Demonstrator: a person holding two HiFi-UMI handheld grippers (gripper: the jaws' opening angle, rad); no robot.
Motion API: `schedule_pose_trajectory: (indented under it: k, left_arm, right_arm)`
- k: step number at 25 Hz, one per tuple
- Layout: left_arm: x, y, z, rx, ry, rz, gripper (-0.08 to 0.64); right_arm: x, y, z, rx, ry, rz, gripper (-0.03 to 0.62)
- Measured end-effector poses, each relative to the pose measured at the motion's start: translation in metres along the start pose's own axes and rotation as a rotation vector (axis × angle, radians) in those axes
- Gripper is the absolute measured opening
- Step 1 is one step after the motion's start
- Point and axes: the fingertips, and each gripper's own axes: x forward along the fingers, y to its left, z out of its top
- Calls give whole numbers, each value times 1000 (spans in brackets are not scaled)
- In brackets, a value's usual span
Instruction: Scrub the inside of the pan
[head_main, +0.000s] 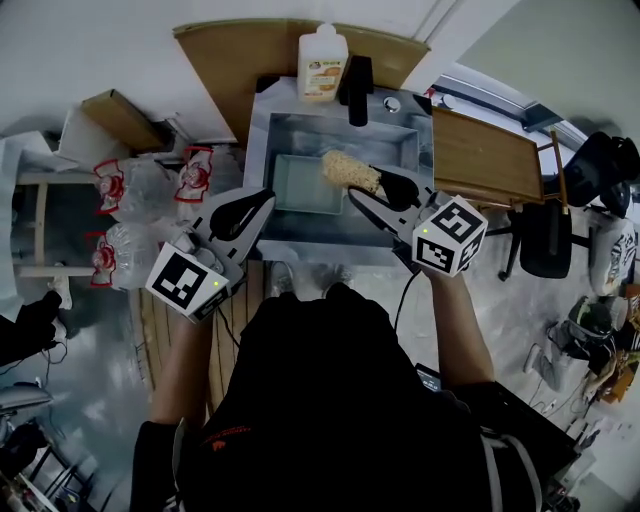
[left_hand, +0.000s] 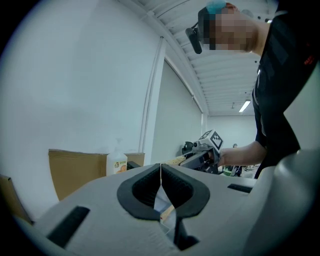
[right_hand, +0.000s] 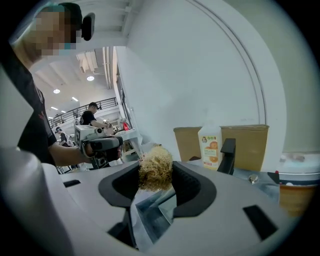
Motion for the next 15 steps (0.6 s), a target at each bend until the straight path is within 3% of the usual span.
schedule_pose_trajectory:
  k: [15]
  left_arm:
    - [0, 1, -10, -19, 40, 8, 23]
  right_arm:
    - [-11, 9, 24, -22, -65, -4, 184]
